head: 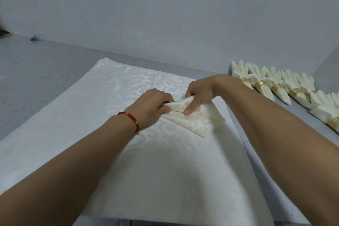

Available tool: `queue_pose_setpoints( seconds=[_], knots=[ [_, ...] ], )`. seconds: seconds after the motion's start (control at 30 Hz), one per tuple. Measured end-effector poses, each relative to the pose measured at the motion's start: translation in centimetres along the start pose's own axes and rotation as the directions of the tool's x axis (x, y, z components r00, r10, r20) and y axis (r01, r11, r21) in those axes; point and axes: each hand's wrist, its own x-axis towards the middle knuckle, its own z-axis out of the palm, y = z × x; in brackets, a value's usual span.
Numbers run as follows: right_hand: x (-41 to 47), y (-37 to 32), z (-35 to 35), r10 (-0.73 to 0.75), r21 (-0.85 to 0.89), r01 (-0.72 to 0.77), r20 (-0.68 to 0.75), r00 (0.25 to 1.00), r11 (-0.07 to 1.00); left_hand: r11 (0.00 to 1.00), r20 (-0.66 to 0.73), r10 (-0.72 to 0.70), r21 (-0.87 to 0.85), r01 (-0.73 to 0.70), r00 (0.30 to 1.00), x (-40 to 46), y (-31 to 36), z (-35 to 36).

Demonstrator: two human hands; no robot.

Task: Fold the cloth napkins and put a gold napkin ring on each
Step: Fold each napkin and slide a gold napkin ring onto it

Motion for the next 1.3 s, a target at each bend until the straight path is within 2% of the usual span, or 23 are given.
queue_pose_setpoints(
  seconds=[0.1,0.27,0.37,0.5,0.53,0.6,0.67,0.73,0.87,0.97,1.03,1.07,1.13,1.17,1.23,1.3],
  knots=[
    [-0.2,-0.4,0.0,0.037,0.000,-0.037,0.042,0.998,0.999,0.999,-0.024,0.035,0.027,-0.034,0.999,-0.1,-0.2,0.4],
    [-1.3,-1.2,0.2,0.043,-0.054,-0.041,0.029,0.999,0.998,0.994,-0.063,0.100,0.047,-0.097,0.993,-0.4,-0.4,0.5],
    [-2.9,-1.8,0.2,0.002,-0.121,-0.010,-0.062,0.998,0.993,0.981,-0.102,0.185,0.083,-0.177,0.977,-0.8,-0.2,0.5],
    [-6.0,-3.2,0.0,-0.075,-0.296,-0.013,-0.282,0.957,0.955,0.960,-0.141,0.265,0.128,-0.248,0.954,-1.0,-0.3,-0.3],
    [-6.8,-3.7,0.2,-0.097,-0.395,-0.047,-0.337,0.936,0.917,0.950,-0.128,0.294,0.145,-0.275,0.947,-1.0,-0.2,-0.5],
    [-8.7,-4.6,1.4,-0.191,-0.622,-0.129,-0.421,0.886,0.773,0.940,-0.118,0.321,0.165,-0.300,0.940,-1.1,0.4,-0.7],
    [-10.2,-5.1,3.5,-0.294,-0.750,-0.179,-0.451,0.843,0.637,0.926,-0.120,0.352,0.192,-0.326,0.928,-1.4,1.3,-0.7],
    [-11.5,-5.3,5.8,-0.339,-0.786,-0.187,-0.451,0.825,0.589,0.915,-0.051,0.363,0.211,-0.345,0.931,-1.6,2.4,-0.8],
    [-12.9,-5.7,9.5,-0.335,-0.746,-0.141,-0.448,0.829,0.650,0.902,0.138,0.348,0.220,-0.372,0.927,-2.6,3.7,-1.0],
    [-13.0,-5.6,11.1,-0.375,-0.682,-0.119,-0.530,0.761,0.722,0.940,0.202,0.290,0.122,-0.318,0.935,-3.8,4.0,-1.5],
    [-11.8,-4.5,11.9,-0.251,-0.606,-0.169,-0.544,0.801,0.777,0.961,0.226,0.234,0.095,-0.261,0.946,-3.9,4.1,-1.7],
    [-11.5,-3.8,11.8,-0.165,-0.519,-0.163,-0.528,0.833,0.839,0.968,0.234,0.212,0.086,-0.237,0.949,-3.7,4.1,-1.8],
    [-12.0,-2.6,10.7,-0.055,-0.218,-0.052,-0.456,0.888,0.975,0.982,0.260,0.164,0.053,-0.183,0.952,-3.1,4.3,-2.0],
    [-12.2,-1.6,10.2,0.011,-0.014,-0.018,-0.421,0.907,1.000,0.988,0.283,0.136,0.032,-0.151,0.949,-2.7,4.4,-2.2],
    [-12.6,0.6,9.8,0.066,0.305,0.050,-0.357,0.932,0.951,0.996,0.348,0.089,-0.010,-0.091,0.933,-1.7,4.5,-2.6],
    [-12.7,2.3,10.6,0.122,0.544,0.073,-0.314,0.942,0.836,0.998,0.407,0.057,-0.031,-0.049,0.912,-0.9,4.5,-3.0]
  ],
)
